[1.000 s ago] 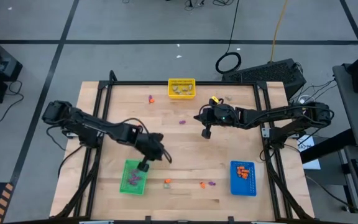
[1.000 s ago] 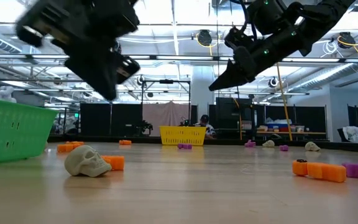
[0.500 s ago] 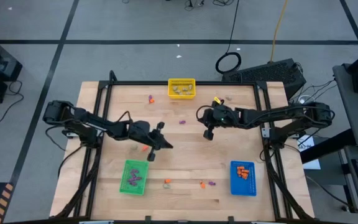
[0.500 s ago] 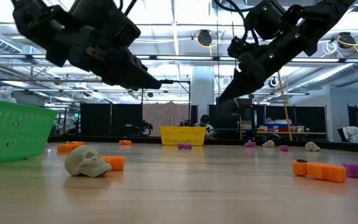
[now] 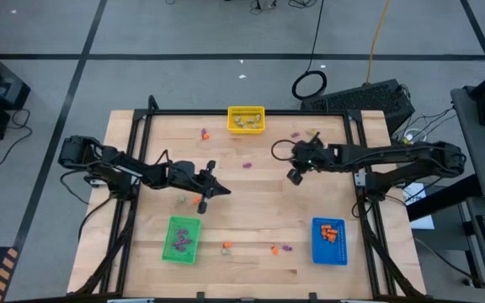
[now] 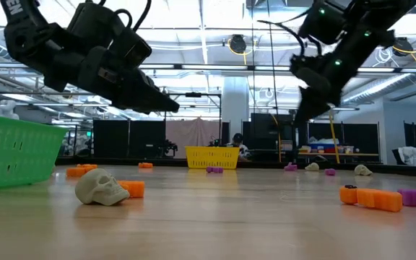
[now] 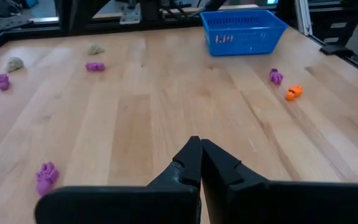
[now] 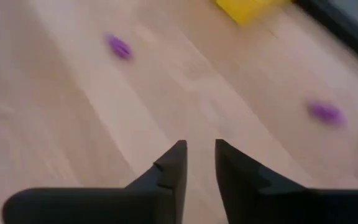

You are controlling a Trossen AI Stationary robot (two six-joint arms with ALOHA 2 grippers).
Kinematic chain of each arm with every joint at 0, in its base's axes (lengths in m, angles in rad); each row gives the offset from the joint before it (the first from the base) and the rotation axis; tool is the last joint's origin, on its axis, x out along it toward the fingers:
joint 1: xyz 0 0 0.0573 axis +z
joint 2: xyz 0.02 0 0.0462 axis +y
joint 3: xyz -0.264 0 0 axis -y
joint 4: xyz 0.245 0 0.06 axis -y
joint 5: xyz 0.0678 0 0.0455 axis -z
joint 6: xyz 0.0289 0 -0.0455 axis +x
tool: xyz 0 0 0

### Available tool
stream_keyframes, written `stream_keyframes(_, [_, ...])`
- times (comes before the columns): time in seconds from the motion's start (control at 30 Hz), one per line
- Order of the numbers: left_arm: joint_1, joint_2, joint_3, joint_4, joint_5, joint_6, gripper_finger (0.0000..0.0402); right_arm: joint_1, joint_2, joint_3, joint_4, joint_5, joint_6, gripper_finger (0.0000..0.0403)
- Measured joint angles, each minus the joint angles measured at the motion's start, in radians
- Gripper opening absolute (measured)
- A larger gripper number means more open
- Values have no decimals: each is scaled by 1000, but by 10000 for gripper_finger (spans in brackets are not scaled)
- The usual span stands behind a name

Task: Sort Halloween decoration
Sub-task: Put the gray skull toy into the yellow bin

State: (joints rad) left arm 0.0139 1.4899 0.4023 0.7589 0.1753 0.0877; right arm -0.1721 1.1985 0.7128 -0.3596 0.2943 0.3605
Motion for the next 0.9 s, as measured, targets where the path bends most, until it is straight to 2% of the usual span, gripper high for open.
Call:
stream_keyframes(0.2, [0,0,0,12,0,3,8,-50,-28,0,-330,81,260,127])
stream_keyframes(0.33, [0,0,0,11,0,-1,8,-113,-17,0,-452,100,366,153])
stream_keyframes(0.63, [-1,0,1,-10,0,-2,8,-253,41,0,-467,18,301,164])
stream_keyframes(0.73, [-1,0,1,-13,0,-2,8,-285,62,0,-472,-29,293,164])
stream_keyframes(0.9, [-1,0,1,-17,-1,-2,8,-328,108,0,-498,-51,280,164])
